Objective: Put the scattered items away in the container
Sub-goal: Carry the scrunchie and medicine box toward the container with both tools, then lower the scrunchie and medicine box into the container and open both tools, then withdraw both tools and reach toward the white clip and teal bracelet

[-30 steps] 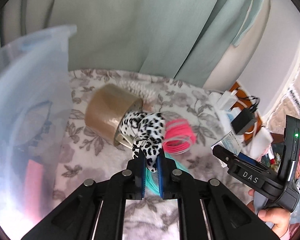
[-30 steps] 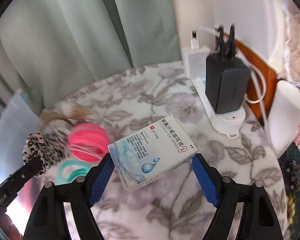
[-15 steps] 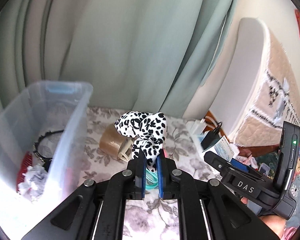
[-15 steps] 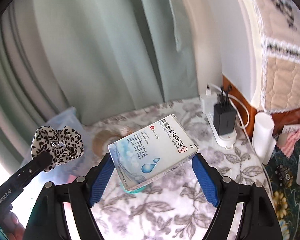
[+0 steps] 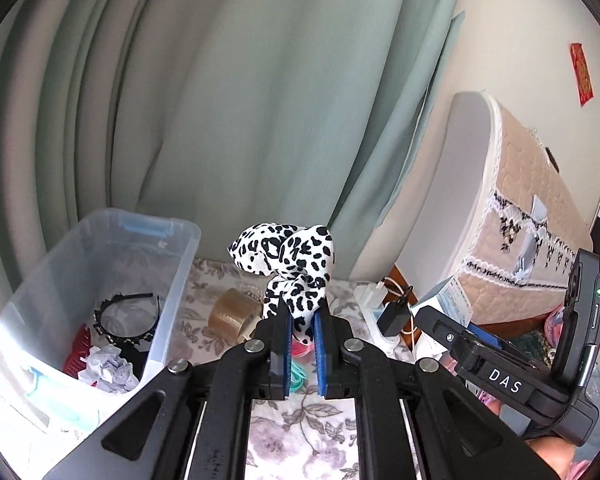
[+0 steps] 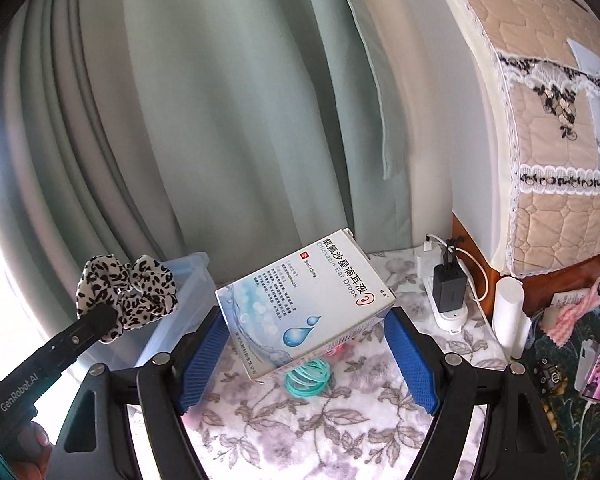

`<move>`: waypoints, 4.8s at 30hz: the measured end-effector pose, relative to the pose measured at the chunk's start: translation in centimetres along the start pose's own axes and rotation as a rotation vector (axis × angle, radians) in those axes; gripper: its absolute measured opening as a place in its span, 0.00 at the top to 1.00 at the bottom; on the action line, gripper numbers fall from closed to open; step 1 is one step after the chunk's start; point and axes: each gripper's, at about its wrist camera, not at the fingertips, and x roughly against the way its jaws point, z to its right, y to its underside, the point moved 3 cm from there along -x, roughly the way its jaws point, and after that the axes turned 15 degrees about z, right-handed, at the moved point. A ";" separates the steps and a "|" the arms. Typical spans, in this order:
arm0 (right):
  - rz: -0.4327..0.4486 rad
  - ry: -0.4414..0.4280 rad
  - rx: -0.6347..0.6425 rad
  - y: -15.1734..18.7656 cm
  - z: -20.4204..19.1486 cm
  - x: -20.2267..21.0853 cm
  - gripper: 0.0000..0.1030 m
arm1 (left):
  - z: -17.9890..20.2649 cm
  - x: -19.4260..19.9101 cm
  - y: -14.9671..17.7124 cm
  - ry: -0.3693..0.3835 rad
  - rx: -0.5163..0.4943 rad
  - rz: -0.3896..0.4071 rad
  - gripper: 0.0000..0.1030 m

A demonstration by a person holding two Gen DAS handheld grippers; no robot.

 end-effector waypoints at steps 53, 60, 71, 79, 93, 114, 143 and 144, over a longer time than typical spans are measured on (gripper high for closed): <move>-0.265 -0.365 0.322 9.7 -22.5 -6.8 0.20 | -20.8 3.3 2.3 -0.316 0.317 0.043 0.91; -0.283 -0.378 0.339 11.0 -23.4 -8.5 0.20 | -21.7 1.9 3.5 -0.321 0.328 0.003 0.91; -0.264 -0.411 0.337 11.2 -23.9 -9.6 0.20 | -22.3 0.9 3.7 -0.316 0.335 0.003 0.91; -0.247 -0.407 0.399 11.6 -24.1 -9.4 0.19 | -21.9 0.7 3.4 -0.319 0.323 0.005 0.90; -0.252 -0.423 0.403 11.4 -23.6 -8.9 0.18 | -21.2 0.2 2.6 -0.268 0.343 0.004 0.64; -0.160 -0.320 0.268 7.2 -18.7 -5.8 0.15 | -15.9 1.6 -1.3 -0.246 0.275 0.028 0.52; -0.224 -0.033 -0.059 8.8 1.3 -8.3 0.15 | -1.3 -6.6 6.5 -0.019 -0.084 -0.281 0.52; -0.235 -0.029 -0.064 9.2 1.6 -8.8 0.15 | -1.3 -7.3 7.2 -0.025 -0.090 -0.298 0.52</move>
